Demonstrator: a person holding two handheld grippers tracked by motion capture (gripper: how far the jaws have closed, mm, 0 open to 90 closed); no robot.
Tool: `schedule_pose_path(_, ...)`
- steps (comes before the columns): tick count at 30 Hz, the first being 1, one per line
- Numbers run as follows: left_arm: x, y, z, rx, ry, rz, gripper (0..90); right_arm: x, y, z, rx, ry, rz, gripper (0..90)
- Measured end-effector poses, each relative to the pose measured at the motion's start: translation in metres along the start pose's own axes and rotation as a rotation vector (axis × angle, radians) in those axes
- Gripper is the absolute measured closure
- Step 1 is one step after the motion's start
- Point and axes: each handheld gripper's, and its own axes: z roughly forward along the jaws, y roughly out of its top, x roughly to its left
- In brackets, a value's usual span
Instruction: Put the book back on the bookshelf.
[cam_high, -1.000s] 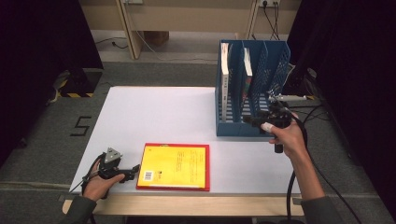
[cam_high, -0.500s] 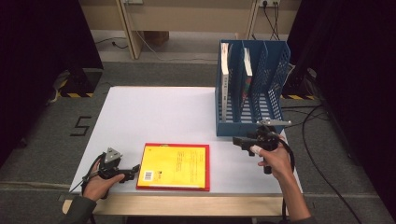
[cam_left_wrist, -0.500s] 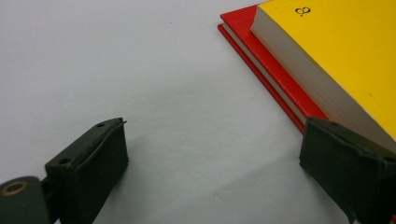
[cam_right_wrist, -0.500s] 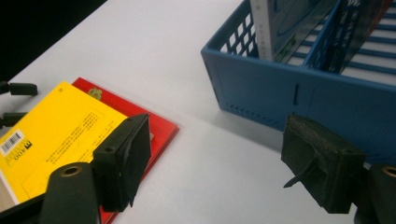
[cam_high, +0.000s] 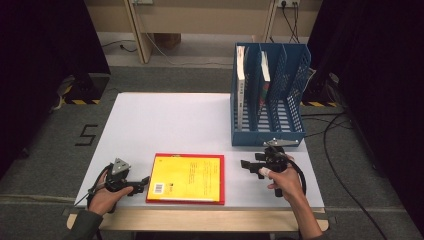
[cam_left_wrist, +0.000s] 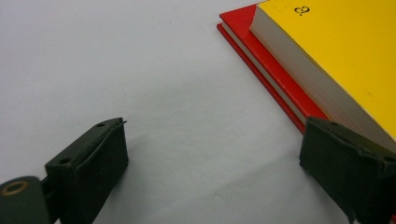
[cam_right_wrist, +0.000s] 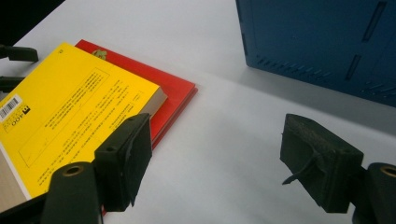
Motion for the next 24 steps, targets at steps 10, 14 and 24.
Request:
schedule_pose_path(10,0.005,0.001,-0.005,-0.004,-0.007,-0.014,15.1,0.011,-0.006,0.009,0.021,0.041,-0.009,25.9)
schedule_pose_path(14,0.005,0.002,-0.009,-0.025,-0.032,-0.039,14.6,0.016,-0.008,0.013,0.033,0.06,-0.01,25.7)
schedule_pose_path(24,-0.011,0.006,-0.014,-0.027,-0.081,0.002,17.5,0.024,-0.014,0.023,0.056,0.107,0.002,25.7)
